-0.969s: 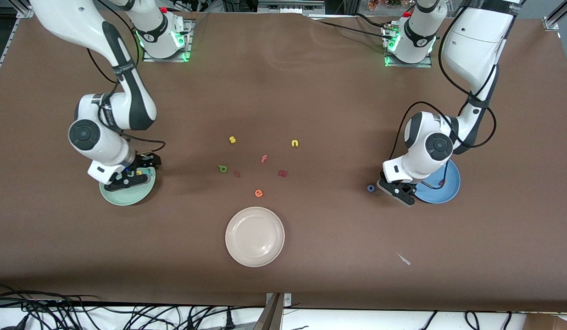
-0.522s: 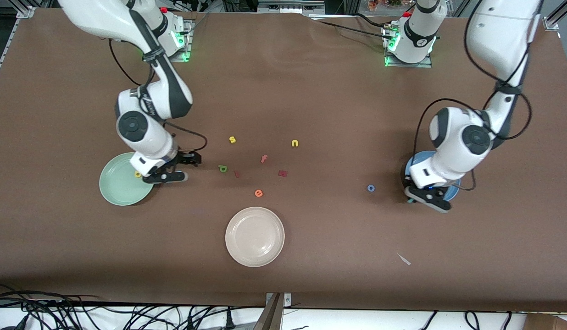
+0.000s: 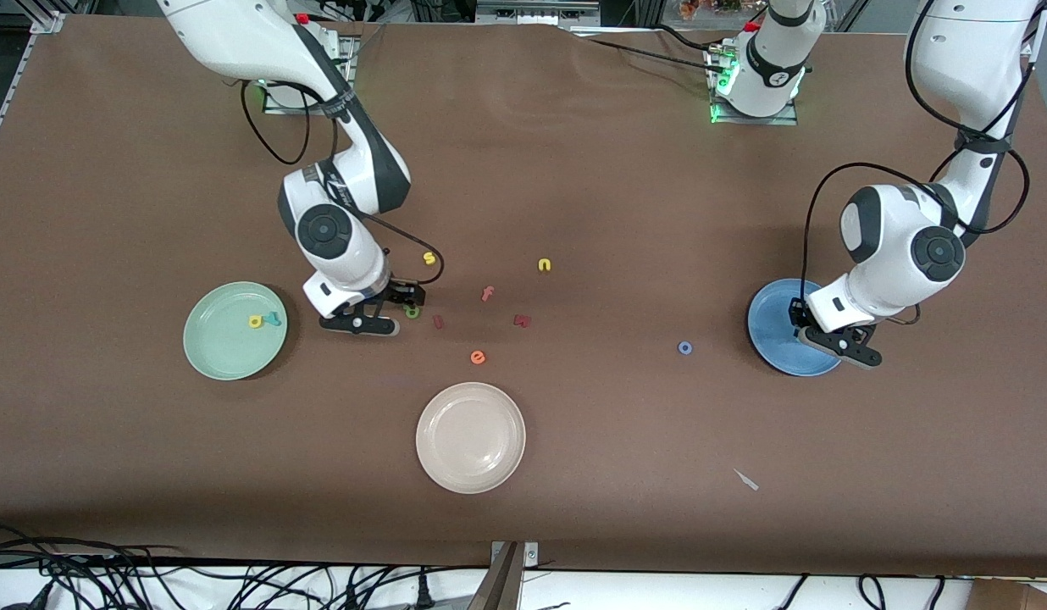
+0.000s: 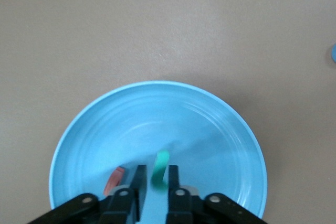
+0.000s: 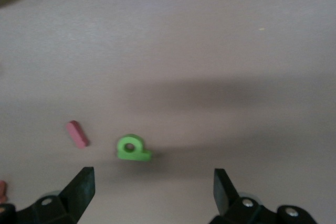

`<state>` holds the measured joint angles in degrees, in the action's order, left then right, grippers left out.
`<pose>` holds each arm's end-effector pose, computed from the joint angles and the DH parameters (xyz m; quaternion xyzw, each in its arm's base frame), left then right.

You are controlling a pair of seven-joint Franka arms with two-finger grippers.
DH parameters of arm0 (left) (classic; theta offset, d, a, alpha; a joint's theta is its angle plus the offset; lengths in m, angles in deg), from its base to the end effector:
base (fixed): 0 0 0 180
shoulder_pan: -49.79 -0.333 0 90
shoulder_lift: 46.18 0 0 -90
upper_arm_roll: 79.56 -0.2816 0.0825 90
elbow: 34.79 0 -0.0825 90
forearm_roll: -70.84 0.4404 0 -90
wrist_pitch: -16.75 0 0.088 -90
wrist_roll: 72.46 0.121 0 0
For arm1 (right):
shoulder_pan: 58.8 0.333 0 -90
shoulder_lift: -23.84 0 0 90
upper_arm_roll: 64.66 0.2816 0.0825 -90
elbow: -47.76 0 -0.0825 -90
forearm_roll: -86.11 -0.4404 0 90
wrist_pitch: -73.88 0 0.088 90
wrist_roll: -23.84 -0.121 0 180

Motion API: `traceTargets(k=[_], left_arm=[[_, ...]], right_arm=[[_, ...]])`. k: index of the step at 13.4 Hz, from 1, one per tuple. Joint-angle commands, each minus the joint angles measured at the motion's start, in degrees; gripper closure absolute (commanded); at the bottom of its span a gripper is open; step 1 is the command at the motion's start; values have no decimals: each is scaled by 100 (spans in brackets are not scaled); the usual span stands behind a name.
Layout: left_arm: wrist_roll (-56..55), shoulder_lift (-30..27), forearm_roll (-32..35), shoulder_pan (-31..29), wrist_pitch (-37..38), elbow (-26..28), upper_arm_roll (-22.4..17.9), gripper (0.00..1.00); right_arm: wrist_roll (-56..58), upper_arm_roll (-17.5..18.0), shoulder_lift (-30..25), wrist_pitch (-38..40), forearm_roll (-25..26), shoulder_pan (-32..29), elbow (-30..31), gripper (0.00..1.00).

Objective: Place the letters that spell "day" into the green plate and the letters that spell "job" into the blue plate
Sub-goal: 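Drop the teal letter onto the blue plate with the left gripper, then grasp the blue ring with the left gripper while the right gripper grasps green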

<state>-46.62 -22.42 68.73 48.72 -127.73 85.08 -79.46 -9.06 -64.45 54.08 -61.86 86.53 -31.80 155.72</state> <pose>0.6062 0.0103 0.1321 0.9796 -0.2007 0.0098 0.0091 0.5789 0.2975 0.1367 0.9987 -0.0472 -0.0178 0.0121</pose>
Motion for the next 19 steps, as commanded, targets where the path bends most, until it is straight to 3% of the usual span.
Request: traceTargets(k=[1, 4, 7, 11, 19], left_arm=[[53, -152, 97, 28, -11, 71, 51, 20], [-34, -161, 1, 247, -11, -7, 60, 19], [-560, -74, -1035, 923, -19, -288, 60, 19], [-1817, 427, -1072, 1688, -72, -693, 60, 19], [-1854, 963, -1063, 1891, -765, -755, 33, 19]], right_arm=[[-137, -21, 333, -206, -59, 68, -258, 1], [-137, -12, 447, -330, -42, 68, -258, 3], [-111, -12, 474, -331, -50, 68, -232, 9], [-75, -4, 562, -340, -50, 77, -223, 19], [-49, -4, 571, -427, -42, 77, -214, 38]])
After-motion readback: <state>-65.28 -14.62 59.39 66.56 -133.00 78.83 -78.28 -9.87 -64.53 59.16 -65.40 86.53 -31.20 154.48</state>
